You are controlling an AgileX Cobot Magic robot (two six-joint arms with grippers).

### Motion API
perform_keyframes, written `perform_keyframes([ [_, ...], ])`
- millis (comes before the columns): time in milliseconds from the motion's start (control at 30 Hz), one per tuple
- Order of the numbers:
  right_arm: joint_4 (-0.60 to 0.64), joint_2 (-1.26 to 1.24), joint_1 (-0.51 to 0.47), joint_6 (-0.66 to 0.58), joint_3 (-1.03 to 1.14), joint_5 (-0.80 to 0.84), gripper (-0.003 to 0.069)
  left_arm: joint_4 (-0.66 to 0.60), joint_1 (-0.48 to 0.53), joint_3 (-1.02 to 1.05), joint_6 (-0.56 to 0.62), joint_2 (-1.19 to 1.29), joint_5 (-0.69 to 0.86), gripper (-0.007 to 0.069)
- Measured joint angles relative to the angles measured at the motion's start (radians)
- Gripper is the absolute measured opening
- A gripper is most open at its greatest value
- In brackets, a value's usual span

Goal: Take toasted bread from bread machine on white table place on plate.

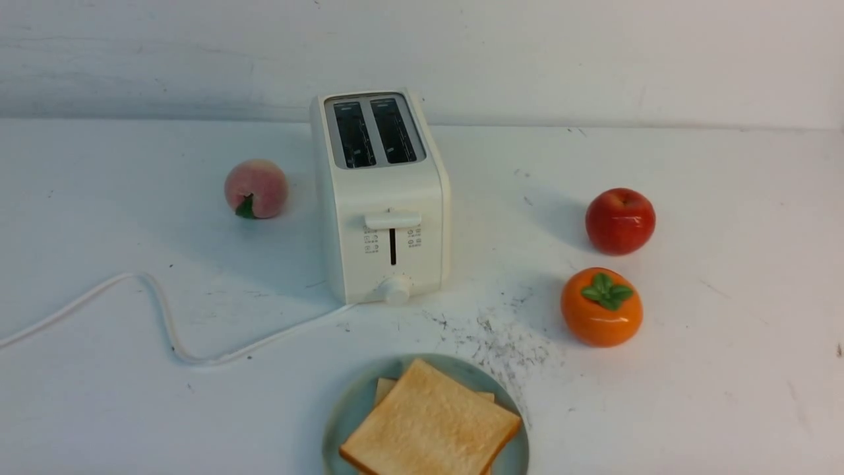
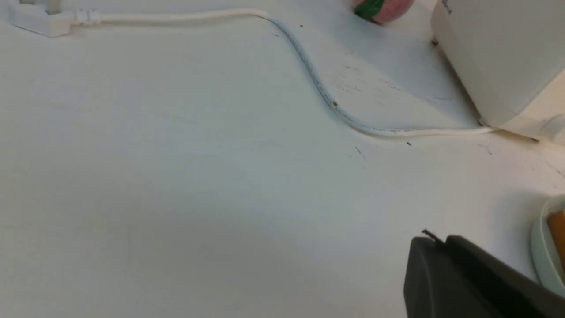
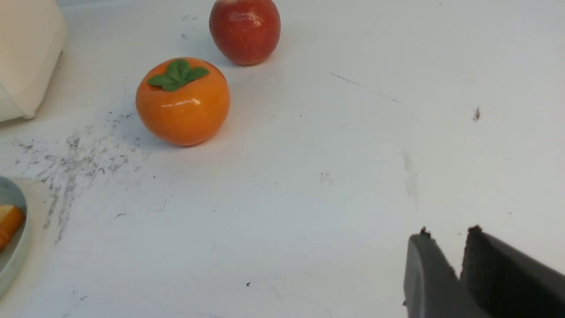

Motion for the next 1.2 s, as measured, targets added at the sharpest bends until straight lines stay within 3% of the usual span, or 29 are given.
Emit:
perform_keyframes([
  [1200, 0.000, 0.000, 0.000, 0.011, 0.000, 0.000, 0.0186, 0.000, -0.015, 0.000, 0.002, 0.000, 0.001, 0.0055],
])
